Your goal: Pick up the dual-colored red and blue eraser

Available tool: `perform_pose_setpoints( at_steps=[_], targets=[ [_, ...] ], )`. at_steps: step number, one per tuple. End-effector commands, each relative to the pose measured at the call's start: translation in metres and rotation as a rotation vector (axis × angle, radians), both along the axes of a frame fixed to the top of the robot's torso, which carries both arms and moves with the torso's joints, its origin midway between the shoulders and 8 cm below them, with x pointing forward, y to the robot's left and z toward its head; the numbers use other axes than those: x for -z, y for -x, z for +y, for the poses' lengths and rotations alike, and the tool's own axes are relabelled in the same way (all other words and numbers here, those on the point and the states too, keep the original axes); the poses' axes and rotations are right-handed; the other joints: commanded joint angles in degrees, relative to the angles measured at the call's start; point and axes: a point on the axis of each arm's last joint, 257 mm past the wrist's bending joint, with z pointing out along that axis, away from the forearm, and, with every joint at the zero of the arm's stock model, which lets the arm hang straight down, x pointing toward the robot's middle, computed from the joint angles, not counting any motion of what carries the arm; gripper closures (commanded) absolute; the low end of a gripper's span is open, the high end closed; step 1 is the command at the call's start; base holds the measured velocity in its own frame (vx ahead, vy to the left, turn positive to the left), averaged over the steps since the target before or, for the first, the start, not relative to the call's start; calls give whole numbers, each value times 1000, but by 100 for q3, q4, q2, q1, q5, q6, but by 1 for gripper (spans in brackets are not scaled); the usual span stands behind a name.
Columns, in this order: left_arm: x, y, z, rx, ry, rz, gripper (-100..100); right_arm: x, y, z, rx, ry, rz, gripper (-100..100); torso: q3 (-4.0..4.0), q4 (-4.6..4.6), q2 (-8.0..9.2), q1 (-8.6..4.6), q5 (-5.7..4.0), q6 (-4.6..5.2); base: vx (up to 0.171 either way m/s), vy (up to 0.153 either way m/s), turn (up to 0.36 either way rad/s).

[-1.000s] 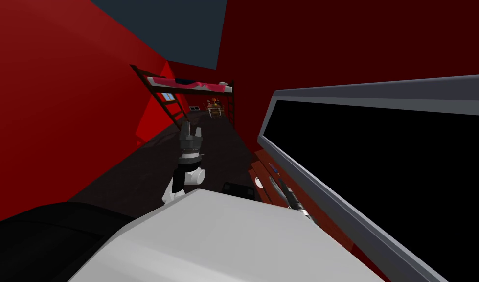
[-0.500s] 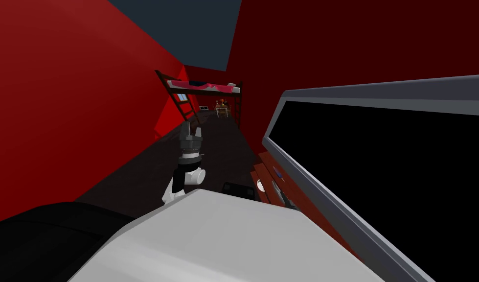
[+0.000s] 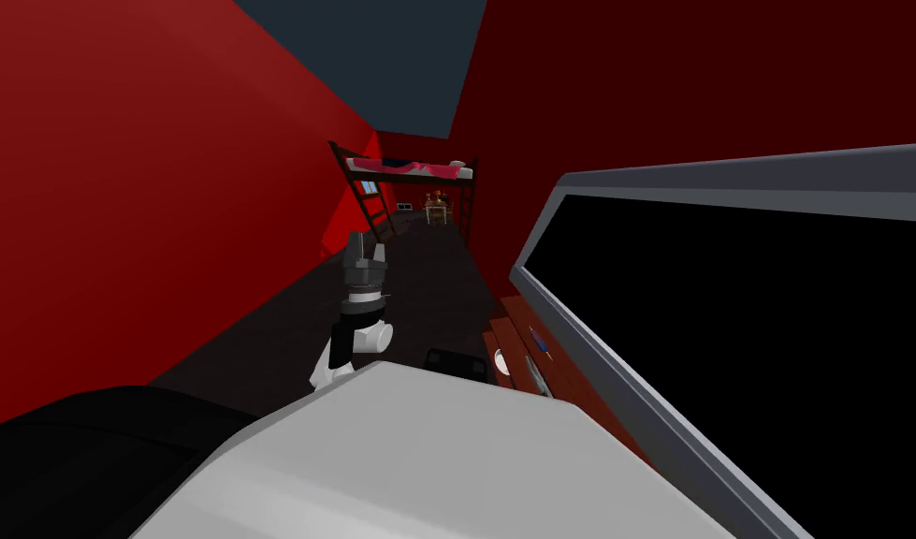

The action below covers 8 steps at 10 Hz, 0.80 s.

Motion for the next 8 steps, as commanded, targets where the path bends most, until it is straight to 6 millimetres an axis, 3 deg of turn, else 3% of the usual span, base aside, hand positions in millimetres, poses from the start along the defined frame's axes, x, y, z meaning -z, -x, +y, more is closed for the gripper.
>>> perform_pose_setpoints(
  at_steps=[1, 3, 4, 5, 6, 8],
  targets=[
    [0, 0, 0, 0, 0, 0, 0, 14, 37, -14, 0, 37, 94, -100, 0, 0, 0, 0, 0, 0, 32, -26, 332],
    [0, 0, 0, 0, 0, 0, 0, 34, 100, -30, 9, 81, 235, -100, -3, -1, -6, -14, -3, -6, 48, -53, 445],
    [0, 0, 0, 0, 0, 0, 0, 36, 102, -30, 0, 88, 243, -100, -7, -2, -13, -14, -3, -4, 55, -35, 221],
    [0, 0, 0, 0, 0, 0, 0, 43, 134, -36, -2, 109, 313, -100, -8, -3, -14, -7, -1, 0, 64, -29, 381],
    [0, 0, 0, 0, 0, 0, 0, 43, 134, -36, -2, 109, 313, -100, -10, -4, -19, -5, -1, -4, 52, -29, 169],
    [0, 0, 0, 0, 0, 0, 0, 52, 194, -44, -9, 138, 441, -100, -10, -3, -17, 1, 1, -3, 68, -32, 377]
  ],
)
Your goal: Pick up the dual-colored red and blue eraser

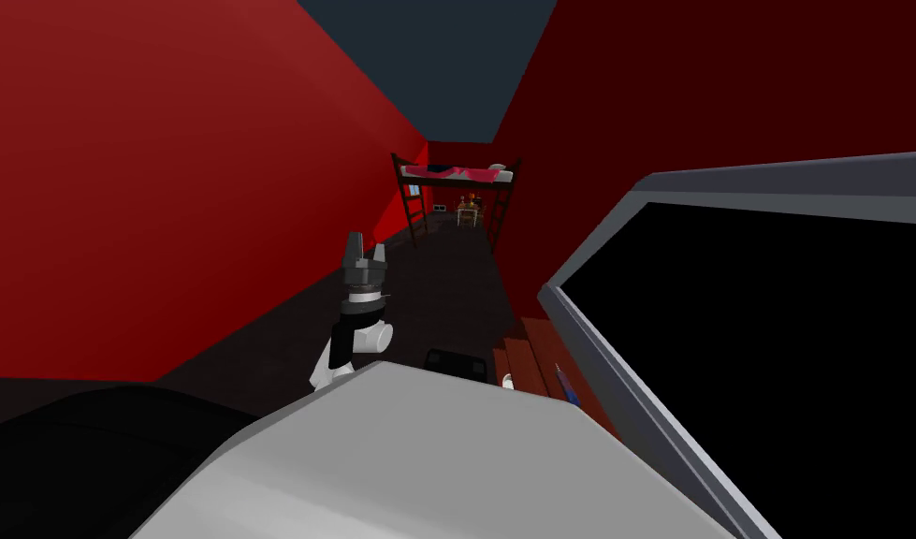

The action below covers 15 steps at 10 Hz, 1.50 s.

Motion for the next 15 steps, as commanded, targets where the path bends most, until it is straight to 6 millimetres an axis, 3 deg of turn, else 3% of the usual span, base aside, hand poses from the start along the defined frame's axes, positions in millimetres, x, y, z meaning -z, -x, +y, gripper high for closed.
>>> perform_pose_setpoints(
  at_steps=[1, 4, 5, 8, 9, 12, 15],
  targets=[
    [0, 0, 0, 0, 0, 0, 0, 4, 16, -6, -3, 8, 38, -100, 0, 0, 0, 0, 0, 0, 73, -36, 209],
    [0, 0, 0, 0, 0, 0, 0, 8, 93, -10, -12, 27, 198, -100, -6, -2, -11, -1, -1, -2, 97, -40, 417],
    [0, 0, 0, 0, 0, 0, 0, 8, 93, -10, -12, 27, 198, -100, -10, -4, -17, -7, -2, 0, 88, -58, 257],
    [0, 0, 0, 0, 0, 0, 0, 6, 153, -6, -19, 22, 318, -100, -14, -5, -23, 6, 1, 1, 124, -40, 378],
    [0, 0, 0, 0, 0, 0, 0, 6, 153, -6, -19, 22, 318, -100, -19, -7, -33, 1, -1, 2, 96, -57, 284],
    [0, 0, 0, 0, 0, 0, 0, 4, 195, 5, -19, 1, 399, -100, -12, -4, -20, 3, 0, 1, 105, -62, 412],
    [0, 0, 0, 0, 0, 0, 0, 4, 220, 18, -18, -27, 446, -100, -20, -7, -33, 5, -1, 6, 117, -68, 323]
  ],
)
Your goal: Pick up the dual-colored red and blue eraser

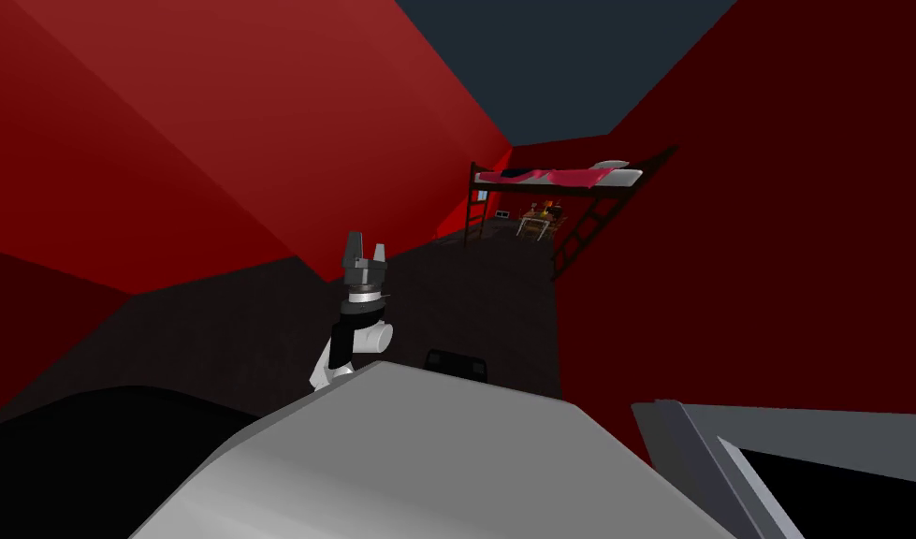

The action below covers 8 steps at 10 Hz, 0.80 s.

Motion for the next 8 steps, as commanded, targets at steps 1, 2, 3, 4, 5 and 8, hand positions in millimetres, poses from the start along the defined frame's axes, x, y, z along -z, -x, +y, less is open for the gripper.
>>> perform_pose_setpoints(
  at_steps=[1, 2, 3, 4, 5, 8],
  targets=[
    [0, 0, 0, 0, 0, 0, 0, 1, 13, 9, 6, -20, 24, -100, 0, 0, 0, 0, 0, 0, 108, -50, 397],
    [0, 0, 0, 0, 0, 0, 0, -1, 8, 5, 3, -11, 15, -100, -1, 0, -2, 4, 1, -1, 51, -31, 82],
    [0, 0, 0, 0, 0, 0, 0, -1, 8, 5, 4, -13, 15, 0, 7, 3, 14, 17, 3, 8, 9, -8, -12],
    [0, 0, 0, 0, 0, 0, 0, 5, 3, -2, 16, -15, 12, -100, 16, 6, 29, 29, 6, 7, -36, 37, 97],
    [0, 0, 0, 0, 0, 0, 0, 9, 0, -5, 23, -17, 11, -100, 26, 11, 46, 43, 8, 5, -73, 68, 93],
    [0, 0, 0, 0, 0, 0, 0, 18, -8, -17, 41, -18, 6, -100, 40, 16, 68, 57, 12, 8, -71, 60, 58]
  ],
)
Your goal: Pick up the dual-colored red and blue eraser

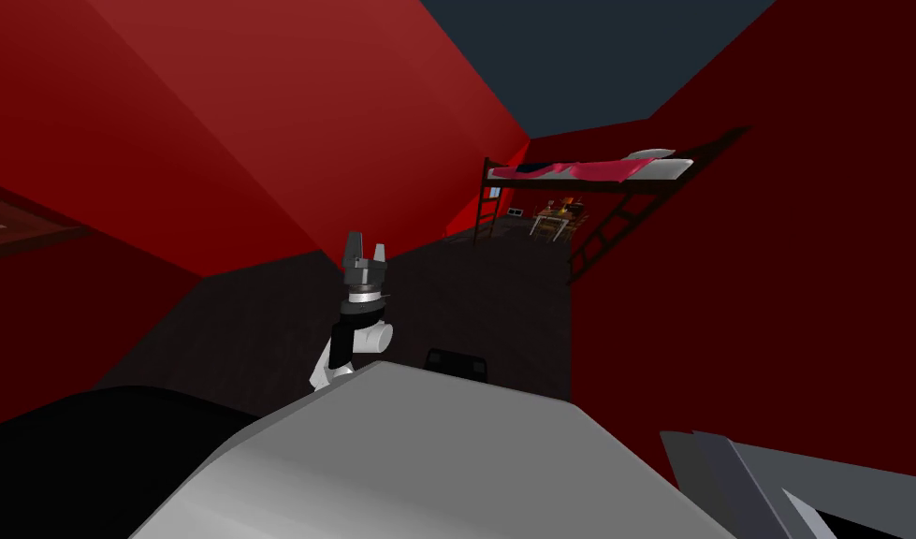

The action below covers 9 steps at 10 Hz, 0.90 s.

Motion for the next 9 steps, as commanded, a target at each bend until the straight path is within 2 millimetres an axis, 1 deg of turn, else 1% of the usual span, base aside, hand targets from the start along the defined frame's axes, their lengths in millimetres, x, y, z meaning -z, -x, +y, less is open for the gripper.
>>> perform_pose_setpoints(
  at_steps=[1, 2, 3, 4, 5, 9],
  targets=[
    [0, 0, 0, 0, 0, 0, 0, 5, -5, -8, 12, 0, -2, -100, 0, 0, 0, 0, 0, 0, -56, 40, 68],
    [0, 0, 0, 0, 0, 0, 0, 11, -11, -16, 24, 1, -5, -100, -2, 0, -3, -3, -1, 0, -82, 61, 105],
    [0, 0, 0, 0, 0, 0, 0, 13, -14, -20, 30, 2, -6, -100, 6, 7, 6, -8, -10, -3, -79, 74, 77],
    [0, 0, 0, 0, 0, 0, 0, 11, -10, -16, 24, -1, -4, -100, 17, 17, 17, -23, -23, -1, -26, 33, 9],
    [0, 0, 0, 0, 0, 0, 0, 11, -11, -17, 27, 0, -4, 100, 15, 16, 12, -42, -29, 2, -3, 8, -4],
    [0, 0, 0, 0, 0, 0, 0, 11, -12, -15, 26, -4, -6, 100, 16, 16, 14, -81, -40, 2, 1, 3, 1]
  ],
)
